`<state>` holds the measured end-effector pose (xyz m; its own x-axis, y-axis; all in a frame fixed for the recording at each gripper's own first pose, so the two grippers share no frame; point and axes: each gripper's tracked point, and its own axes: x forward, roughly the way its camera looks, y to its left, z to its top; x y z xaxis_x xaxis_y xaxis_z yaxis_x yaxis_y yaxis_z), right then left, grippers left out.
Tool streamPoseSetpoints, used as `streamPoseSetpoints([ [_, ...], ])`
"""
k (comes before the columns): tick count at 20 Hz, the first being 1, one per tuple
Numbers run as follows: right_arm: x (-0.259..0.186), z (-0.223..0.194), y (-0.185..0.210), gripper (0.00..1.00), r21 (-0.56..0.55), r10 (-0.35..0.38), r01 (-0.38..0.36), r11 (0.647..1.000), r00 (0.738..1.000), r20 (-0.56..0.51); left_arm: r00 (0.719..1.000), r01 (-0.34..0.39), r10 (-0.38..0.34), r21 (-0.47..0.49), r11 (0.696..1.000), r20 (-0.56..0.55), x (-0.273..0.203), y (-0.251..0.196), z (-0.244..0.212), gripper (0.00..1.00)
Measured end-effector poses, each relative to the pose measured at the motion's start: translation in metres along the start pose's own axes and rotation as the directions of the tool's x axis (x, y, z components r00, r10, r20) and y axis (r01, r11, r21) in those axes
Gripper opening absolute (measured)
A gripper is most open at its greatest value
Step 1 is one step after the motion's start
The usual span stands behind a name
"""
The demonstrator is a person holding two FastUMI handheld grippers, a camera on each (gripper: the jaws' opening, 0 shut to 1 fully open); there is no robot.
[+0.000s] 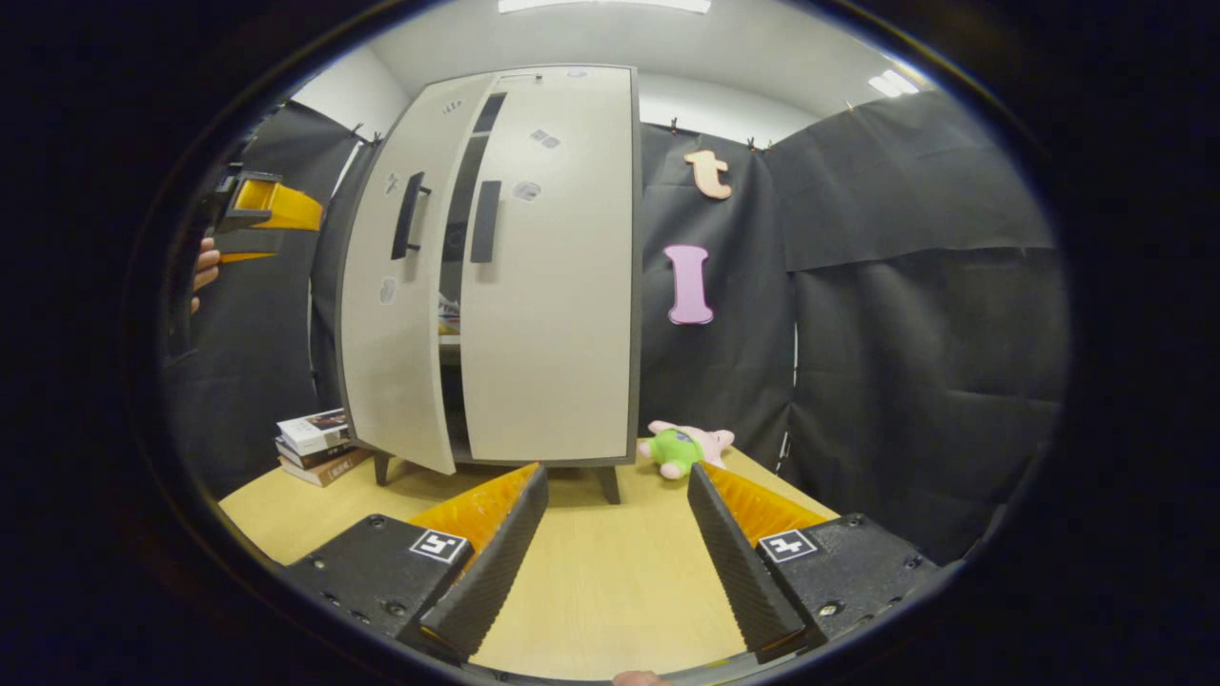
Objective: Grab one shoe with the right hand and put it into the shoe cabinet, grab the other shoe with the left hand and put it into the shoe cabinet; then close the right door with the right hand and the left door with the left hand.
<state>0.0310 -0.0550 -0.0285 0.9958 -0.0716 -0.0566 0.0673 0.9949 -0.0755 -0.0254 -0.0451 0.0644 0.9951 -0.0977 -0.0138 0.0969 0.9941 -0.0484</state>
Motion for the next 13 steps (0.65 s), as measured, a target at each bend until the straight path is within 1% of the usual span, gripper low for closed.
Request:
streamPoseSetpoints([
  [5,-0.001,-0.001,0.004,0.96,-0.009,0.014,-0.014,1.0,1.0,-0.004,1.0,0.001,0.0,0.065,0.998,-0.007,-0.034,-0.015,-0.036,0.92],
  [9,-0.005,-0.002,0.006,0.96,-0.013,0.02,-0.02,1.0,1.0,-0.006,1.0,0.016,-0.013,0.122,0.992,-0.029,-0.06,-0.032,-0.063,0.93],
  [11,-0.006,-0.004,0.007,0.96,-0.011,0.021,-0.021,1.0,1.0,-0.009,0.999,0.02,-0.015,0.122,0.992,-0.048,-0.07,-0.039,-0.077,0.93],
  [13,-0.007,-0.004,0.008,0.96,-0.009,0.021,-0.021,1.0,1.0,-0.009,0.997,0.028,-0.02,0.098,0.995,-0.078,-0.077,-0.045,-0.092,0.92],
])
